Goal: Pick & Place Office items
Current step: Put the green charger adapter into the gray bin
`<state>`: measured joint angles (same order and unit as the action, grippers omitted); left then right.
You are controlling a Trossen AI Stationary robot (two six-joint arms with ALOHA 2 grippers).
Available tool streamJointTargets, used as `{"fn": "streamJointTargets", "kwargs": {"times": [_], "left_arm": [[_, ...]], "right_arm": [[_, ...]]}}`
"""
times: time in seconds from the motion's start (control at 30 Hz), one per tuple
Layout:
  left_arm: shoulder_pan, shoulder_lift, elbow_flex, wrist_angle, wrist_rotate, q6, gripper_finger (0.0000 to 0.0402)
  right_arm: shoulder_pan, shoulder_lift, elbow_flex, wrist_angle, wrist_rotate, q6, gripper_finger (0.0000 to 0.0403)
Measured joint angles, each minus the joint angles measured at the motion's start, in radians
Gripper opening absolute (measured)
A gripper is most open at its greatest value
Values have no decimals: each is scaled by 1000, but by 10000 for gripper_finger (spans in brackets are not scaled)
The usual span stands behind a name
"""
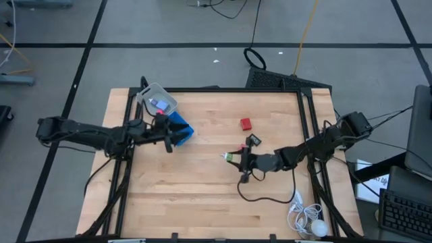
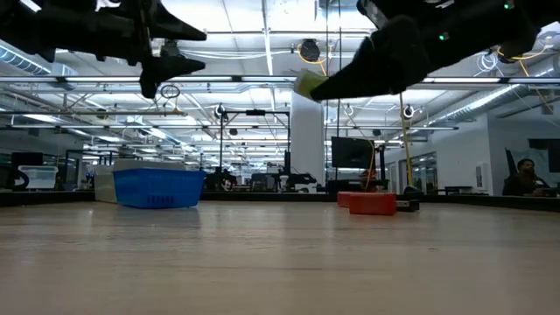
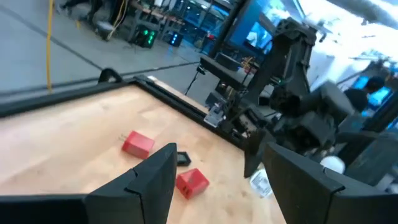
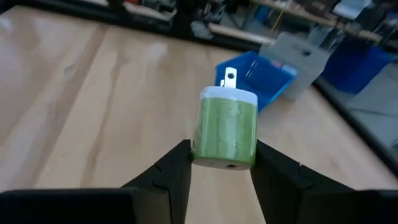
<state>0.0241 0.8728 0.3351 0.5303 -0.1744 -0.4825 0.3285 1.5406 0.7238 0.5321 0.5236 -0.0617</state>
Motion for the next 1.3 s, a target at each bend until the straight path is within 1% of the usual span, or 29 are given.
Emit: {"fn": "streamJointTargets", "kwargs": {"times": [0.13, 0.23, 0.3, 0.4, 0.5, 0.6, 0.7, 0.8, 0.9, 0.97, 1.07, 1.17, 1.3], "left_arm": [[-4, 80, 0, 80, 1, 106, 241], [-17, 136, 0, 137, 3, 179, 241], [-27, 174, 0, 176, 30, 218, 241], [-42, 230, 0, 275, 98, 289, 241], [-62, 291, 0, 380, 159, 364, 241], [-84, 344, 2, 445, 174, 439, 241], [-100, 396, 19, 438, 170, 484, 241], [-110, 451, 59, 440, 170, 488, 241], [-112, 498, 121, 441, 170, 488, 241], [-112, 523, 160, 441, 171, 486, 241], [-112, 554, 212, 434, 192, 462, 241], [-117, 578, 244, 395, 242, 442, 241], [-138, 611, 271, 374, 253, 479, 241]], "right_arm": [[-23, 0, 0, 83, -2, -69, 136], [-39, 0, 0, 133, -4, -85, 135], [-46, 0, 0, 156, -4, -90, 136], [-49, 0, 0, 189, -12, -110, 137], [-55, 0, 0, 230, -60, -111, 138], [-55, 0, 0, 291, -83, -119, 138], [-55, 0, 0, 340, -83, -141, 138], [-55, 0, 0, 356, -86, -145, 138], [-55, 0, 0, 356, -131, -135, 138], [-53, 0, 0, 358, -138, -135, 138], [-48, 0, 0, 362, -138, -137, 139], [-46, 0, 0, 369, -138, -150, 139], [-46, 0, 0, 369, -137, -160, 139]]}}
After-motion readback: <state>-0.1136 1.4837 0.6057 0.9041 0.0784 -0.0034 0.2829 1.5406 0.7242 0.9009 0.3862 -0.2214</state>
